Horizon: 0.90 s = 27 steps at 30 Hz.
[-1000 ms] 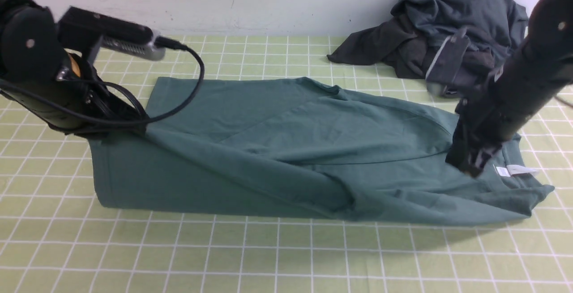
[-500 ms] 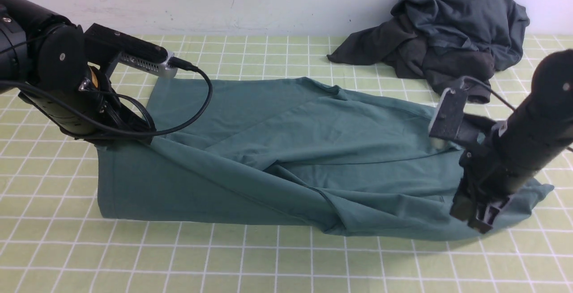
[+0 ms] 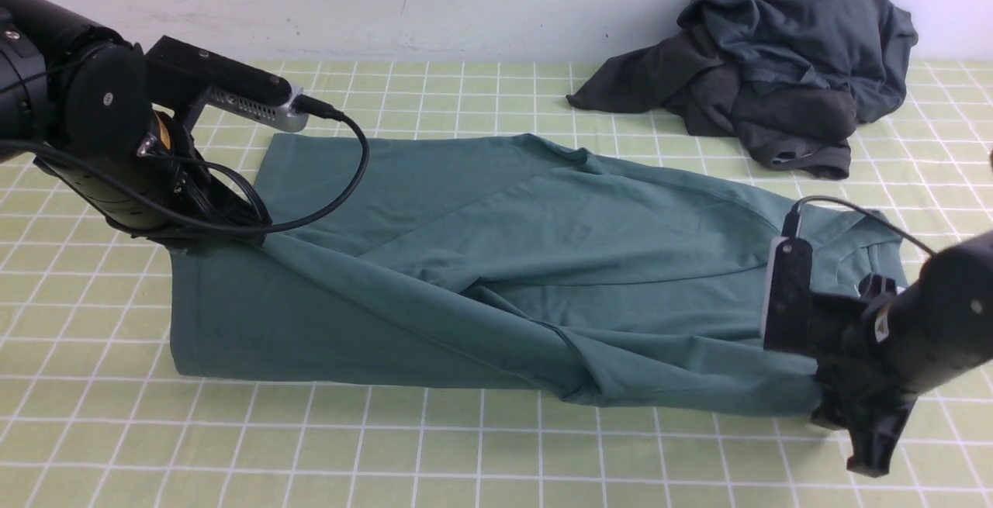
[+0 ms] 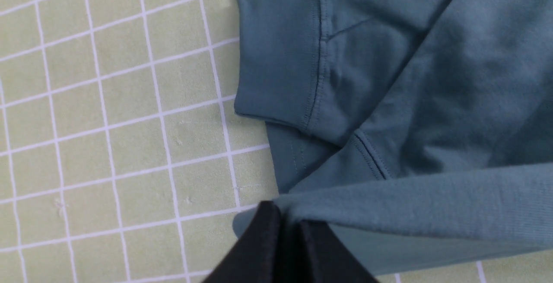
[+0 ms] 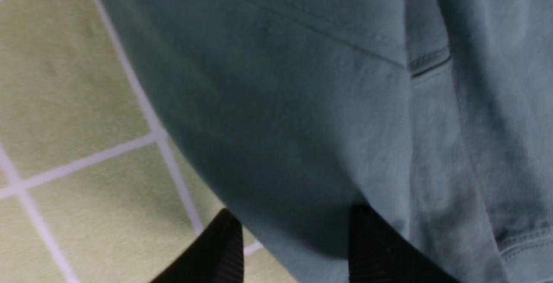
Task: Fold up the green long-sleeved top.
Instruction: Use both arms simultaneously to clamp the lower edge of the clothing fabric, then use both arms to drag the lower edge of the fabric forward and fold it over the upper edge
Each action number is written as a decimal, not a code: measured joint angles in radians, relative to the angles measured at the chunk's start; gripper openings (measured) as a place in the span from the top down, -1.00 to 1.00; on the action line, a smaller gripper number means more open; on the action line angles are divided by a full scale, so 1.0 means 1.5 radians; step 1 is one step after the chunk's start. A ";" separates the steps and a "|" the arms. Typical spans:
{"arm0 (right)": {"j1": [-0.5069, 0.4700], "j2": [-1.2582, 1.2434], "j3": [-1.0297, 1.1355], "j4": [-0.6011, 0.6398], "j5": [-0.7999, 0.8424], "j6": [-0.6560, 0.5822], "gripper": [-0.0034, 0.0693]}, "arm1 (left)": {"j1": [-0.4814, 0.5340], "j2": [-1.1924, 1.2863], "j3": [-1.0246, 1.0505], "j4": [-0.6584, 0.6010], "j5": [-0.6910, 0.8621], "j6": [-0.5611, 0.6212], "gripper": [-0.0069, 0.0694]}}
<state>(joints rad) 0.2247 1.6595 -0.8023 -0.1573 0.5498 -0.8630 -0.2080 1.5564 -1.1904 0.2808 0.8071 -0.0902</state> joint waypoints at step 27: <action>-0.064 0.285 -0.601 0.099 0.188 0.269 0.88 | 0.092 0.280 -0.334 -0.057 -0.111 0.001 0.77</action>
<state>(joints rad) 0.1280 2.0864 -1.7037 -0.0090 0.8313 -0.4594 -0.0698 1.9764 -1.6909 0.1948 0.6399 -0.0883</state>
